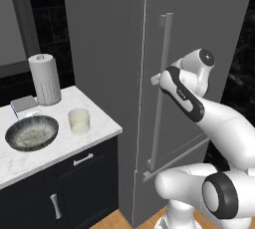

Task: Grab a lemon wedge from the fridge and one ice cube from the ice bowl, and put them in the glass of lemonade.

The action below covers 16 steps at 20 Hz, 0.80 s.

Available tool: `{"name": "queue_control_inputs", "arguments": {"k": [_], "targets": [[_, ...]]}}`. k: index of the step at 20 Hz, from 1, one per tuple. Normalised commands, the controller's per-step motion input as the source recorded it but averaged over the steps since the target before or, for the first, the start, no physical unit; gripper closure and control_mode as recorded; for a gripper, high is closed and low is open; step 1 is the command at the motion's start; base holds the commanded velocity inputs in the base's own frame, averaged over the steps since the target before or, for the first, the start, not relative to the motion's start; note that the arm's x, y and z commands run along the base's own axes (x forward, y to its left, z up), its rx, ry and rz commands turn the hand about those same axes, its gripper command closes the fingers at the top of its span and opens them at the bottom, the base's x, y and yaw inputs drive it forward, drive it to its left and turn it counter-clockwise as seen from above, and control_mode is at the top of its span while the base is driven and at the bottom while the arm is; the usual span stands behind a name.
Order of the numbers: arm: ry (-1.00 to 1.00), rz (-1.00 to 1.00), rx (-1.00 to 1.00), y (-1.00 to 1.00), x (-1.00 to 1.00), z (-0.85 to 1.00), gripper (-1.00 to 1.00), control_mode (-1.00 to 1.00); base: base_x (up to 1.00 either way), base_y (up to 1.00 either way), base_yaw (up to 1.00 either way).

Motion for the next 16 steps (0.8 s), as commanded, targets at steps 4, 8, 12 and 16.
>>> {"name": "queue_control_inputs", "arguments": {"k": [4,8,12,16], "targets": [[-0.02,-0.01,0.09,-0.92,-0.08,0.0,1.0,-1.0,0.0,0.0,0.0],[-0.04,-0.01,0.1,-0.95,-0.13,0.0,1.0,-1.0,0.0,0.0,0.0],[-0.12,-0.04,0.1,-0.95,-0.26,0.0,1.0,-1.0,0.0,0.0,0.0],[-0.22,-0.05,0.11,-0.94,-0.3,0.0,1.0,-1.0,0.0,0.0,0.0]]}}
